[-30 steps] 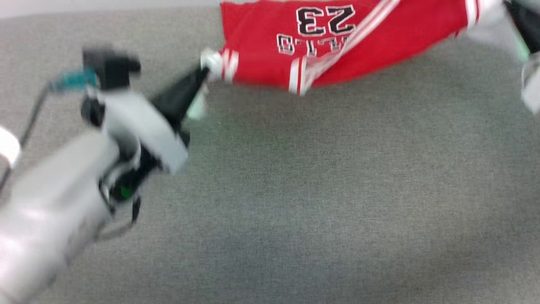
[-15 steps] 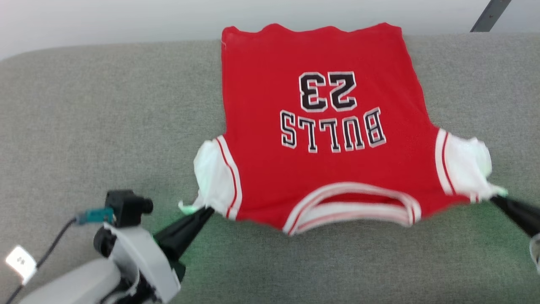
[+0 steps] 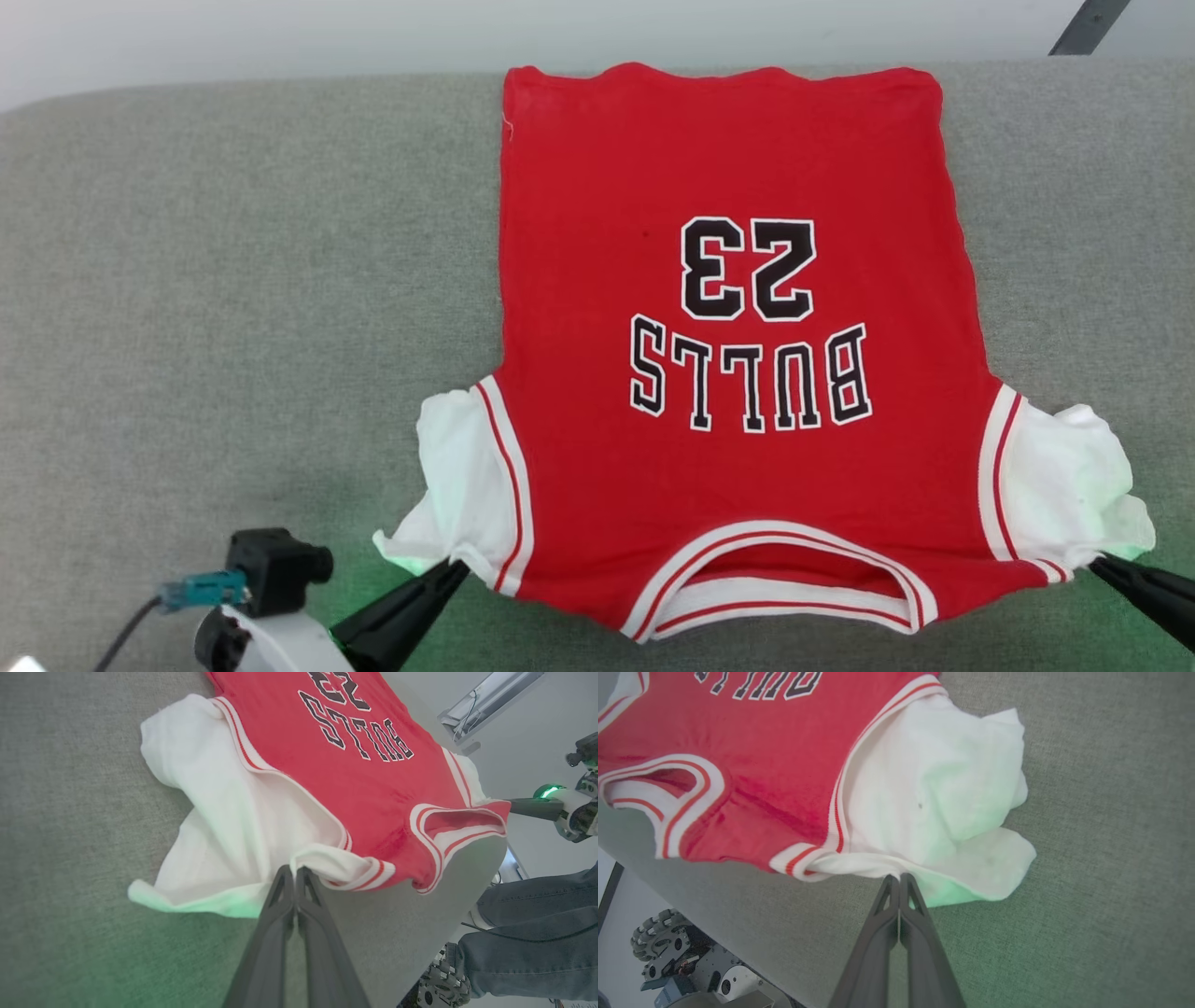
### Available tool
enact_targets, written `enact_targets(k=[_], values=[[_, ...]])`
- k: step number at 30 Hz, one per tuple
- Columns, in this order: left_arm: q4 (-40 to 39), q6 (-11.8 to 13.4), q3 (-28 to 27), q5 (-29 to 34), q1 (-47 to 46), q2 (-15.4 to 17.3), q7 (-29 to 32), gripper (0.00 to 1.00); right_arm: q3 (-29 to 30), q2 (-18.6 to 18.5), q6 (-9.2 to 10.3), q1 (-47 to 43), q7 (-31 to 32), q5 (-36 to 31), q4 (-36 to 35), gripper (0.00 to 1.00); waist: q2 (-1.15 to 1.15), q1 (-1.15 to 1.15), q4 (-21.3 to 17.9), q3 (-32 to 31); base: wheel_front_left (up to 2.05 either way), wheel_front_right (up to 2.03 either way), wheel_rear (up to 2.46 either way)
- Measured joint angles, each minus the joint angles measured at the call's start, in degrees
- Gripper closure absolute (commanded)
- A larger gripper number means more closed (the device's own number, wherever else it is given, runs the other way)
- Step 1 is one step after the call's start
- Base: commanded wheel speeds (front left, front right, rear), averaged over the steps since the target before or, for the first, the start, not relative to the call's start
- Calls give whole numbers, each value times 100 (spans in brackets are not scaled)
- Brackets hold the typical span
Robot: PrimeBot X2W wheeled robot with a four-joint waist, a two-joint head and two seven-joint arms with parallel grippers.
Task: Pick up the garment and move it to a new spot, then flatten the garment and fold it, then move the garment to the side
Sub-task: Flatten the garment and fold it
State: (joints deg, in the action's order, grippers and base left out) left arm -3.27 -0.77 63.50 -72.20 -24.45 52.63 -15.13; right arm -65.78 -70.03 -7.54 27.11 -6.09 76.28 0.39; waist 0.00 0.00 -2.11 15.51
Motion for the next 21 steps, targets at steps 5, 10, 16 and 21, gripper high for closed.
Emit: enact_targets(k=[5,10,16,21], values=[[345,-31,145,133,-85,-338,154,100,190,479,0,-51,270,-287,283,100,0,0,6,80,0,0,0],[976,-126,247,224,-217,-739,199,100,339,1040,1,-45,561,-633,775,100,0,0,28,139,0,0,0],[1549,-210,182,197,-264,-1111,113,100,488,1486,-48,-21,719,-1494,1377,100,0,0,54,215,0,0,0],[1856,-314,119,226,-261,-1305,30,100,732,1782,-69,-60,733,-1957,1627,56,0,0,43,290,0,0,0]])
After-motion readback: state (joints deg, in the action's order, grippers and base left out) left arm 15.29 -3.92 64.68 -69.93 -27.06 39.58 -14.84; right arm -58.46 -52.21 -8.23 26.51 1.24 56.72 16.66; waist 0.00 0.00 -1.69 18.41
